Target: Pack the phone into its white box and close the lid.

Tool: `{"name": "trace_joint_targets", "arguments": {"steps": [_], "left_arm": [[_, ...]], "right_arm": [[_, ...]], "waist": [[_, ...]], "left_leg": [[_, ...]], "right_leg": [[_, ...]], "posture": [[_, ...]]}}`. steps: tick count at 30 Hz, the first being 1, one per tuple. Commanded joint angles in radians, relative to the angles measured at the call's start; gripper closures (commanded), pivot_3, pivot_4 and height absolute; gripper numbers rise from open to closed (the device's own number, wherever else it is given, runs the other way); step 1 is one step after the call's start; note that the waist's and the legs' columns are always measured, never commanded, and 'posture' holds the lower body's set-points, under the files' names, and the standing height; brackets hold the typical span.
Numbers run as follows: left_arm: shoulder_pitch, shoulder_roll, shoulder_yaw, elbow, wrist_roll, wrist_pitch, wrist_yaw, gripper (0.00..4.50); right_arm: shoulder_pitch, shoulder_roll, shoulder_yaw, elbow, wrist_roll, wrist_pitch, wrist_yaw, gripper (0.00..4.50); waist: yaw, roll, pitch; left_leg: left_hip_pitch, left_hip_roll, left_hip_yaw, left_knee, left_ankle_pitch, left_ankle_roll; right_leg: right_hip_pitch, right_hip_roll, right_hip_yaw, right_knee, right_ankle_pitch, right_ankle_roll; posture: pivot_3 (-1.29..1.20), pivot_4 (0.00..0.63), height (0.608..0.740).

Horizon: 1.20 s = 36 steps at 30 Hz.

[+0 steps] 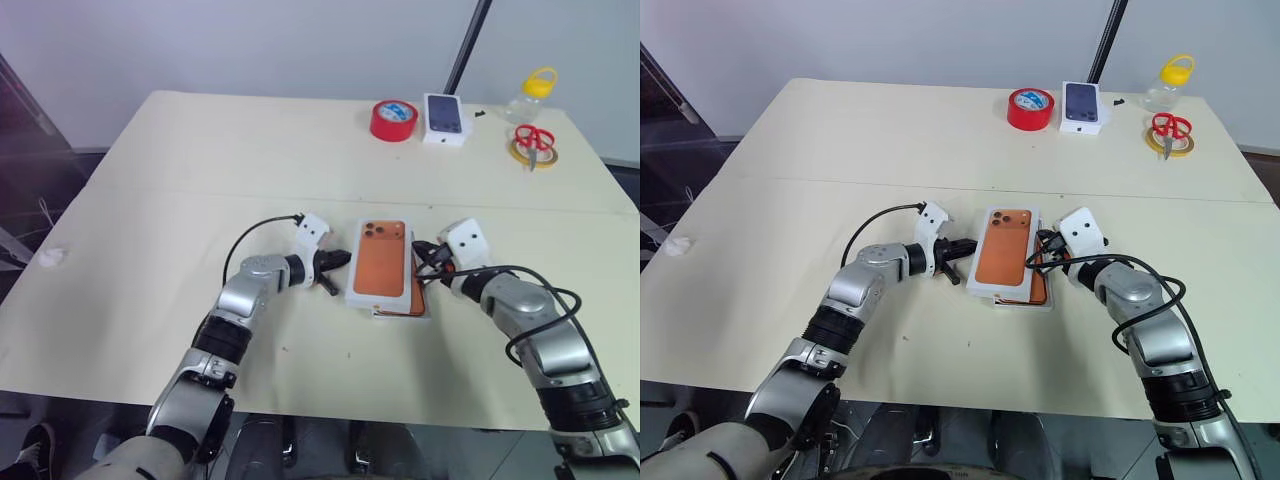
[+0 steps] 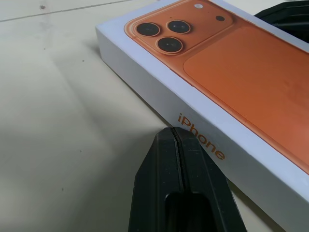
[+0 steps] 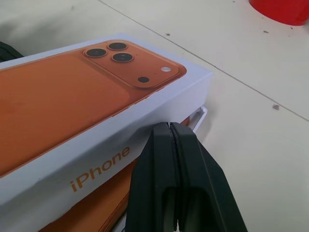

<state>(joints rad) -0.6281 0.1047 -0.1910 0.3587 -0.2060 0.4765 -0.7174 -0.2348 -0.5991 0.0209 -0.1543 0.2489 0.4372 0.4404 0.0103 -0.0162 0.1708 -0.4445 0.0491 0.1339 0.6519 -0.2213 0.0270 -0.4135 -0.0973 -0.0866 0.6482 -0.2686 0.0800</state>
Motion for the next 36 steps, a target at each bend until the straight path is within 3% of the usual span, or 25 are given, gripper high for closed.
{"name": "trace_joint_targets", "arguments": {"steps": [1, 19, 36], "left_arm": [[-0.029, -0.016, -0.03, -0.064, -0.006, 0.011, -0.028, 4.5], [0.002, 0.004, -0.092, -0.095, 0.05, -0.063, -0.062, 4.5], [0.017, 0.005, -0.075, -0.113, 0.027, -0.037, -0.068, 4.5]], "right_arm": [[0.011, -0.008, -0.03, -0.052, -0.009, -0.007, 0.02, 4.47], [0.059, -0.031, -0.104, -0.1, -0.053, 0.019, 0.041, 4.47], [0.158, -0.025, -0.103, -0.21, -0.042, 0.091, 0.069, 4.47]], "waist": [[0.001, 0.0, 0.0], [0.002, 0.0, 0.0], [0.001, 0.0, 0.0]], "left_leg": [[0.0, 0.0, 0.0, 0.0, 0.0, 0.0], [0.0, 0.0, 0.0, 0.0, 0.0, 0.0], [0.0, 0.0, 0.0, 0.0, 0.0, 0.0]], "right_leg": [[0.0, 0.0, 0.0, 0.0, 0.0, 0.0], [0.0, 0.0, 0.0, 0.0, 0.0, 0.0], [0.0, 0.0, 0.0, 0.0, 0.0, 0.0]], "posture": [[0.0, 0.15, 0.733], [0.0, 0.15, 0.733], [0.0, 0.15, 0.733]]}}
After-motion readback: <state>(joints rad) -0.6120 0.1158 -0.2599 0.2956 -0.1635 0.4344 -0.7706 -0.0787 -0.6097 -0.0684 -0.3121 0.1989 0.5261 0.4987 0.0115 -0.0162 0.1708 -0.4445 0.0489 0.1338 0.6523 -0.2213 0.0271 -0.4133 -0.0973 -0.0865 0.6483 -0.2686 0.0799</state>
